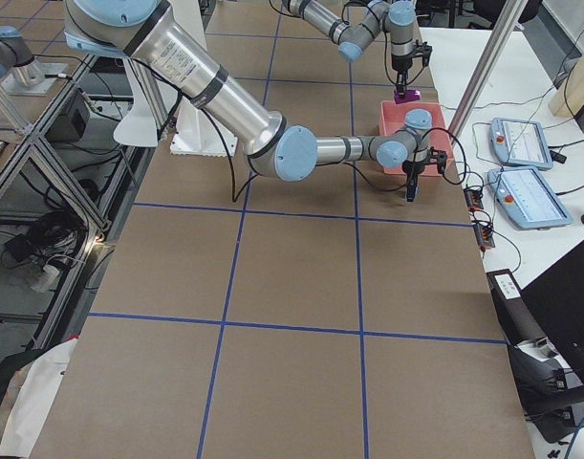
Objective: Put all blocks into box
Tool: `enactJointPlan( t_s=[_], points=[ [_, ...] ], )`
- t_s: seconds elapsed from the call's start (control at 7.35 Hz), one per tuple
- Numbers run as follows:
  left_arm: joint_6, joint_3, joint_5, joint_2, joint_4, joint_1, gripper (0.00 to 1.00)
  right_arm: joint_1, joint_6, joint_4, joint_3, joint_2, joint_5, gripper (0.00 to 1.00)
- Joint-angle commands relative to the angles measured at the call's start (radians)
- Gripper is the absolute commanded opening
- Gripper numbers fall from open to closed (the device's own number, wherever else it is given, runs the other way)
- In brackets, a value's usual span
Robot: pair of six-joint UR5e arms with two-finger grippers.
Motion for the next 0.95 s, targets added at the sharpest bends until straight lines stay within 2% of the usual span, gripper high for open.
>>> enactJointPlan(
  t_s=[0.0,0.14,0.27,0.41,0.54,0.82],
  points=[
    [-0.023,0.129,0.035,-0.054,-0.1,0.008,0.0,-0.007,0.0,0.001,-0.009,0.006,-0.006,0.9],
    [-0.017,0.125,0.033,-0.054,-0.101,0.007,0.84,-0.007,0.0,0.001,-0.01,0.006,-0.006,0.76],
    [-0.023,0.105,0.033,-0.054,-0.097,0.005,1.0,-0.007,0.0,0.001,-0.015,0.006,-0.012,0.57],
    [-0.017,0.085,0.033,-0.054,-0.097,0.002,1.0,-0.007,0.0,0.001,-0.015,0.006,-0.012,0.12],
    [-0.009,0.028,0.027,-0.042,-0.085,-0.013,1.0,-0.007,-0.001,0.001,-0.015,0.006,-0.013,0.0],
    [0.099,-0.169,-0.066,0.077,0.034,-0.044,1.0,0.051,-0.008,-0.001,-0.012,0.051,-0.003,0.0]
  ],
)
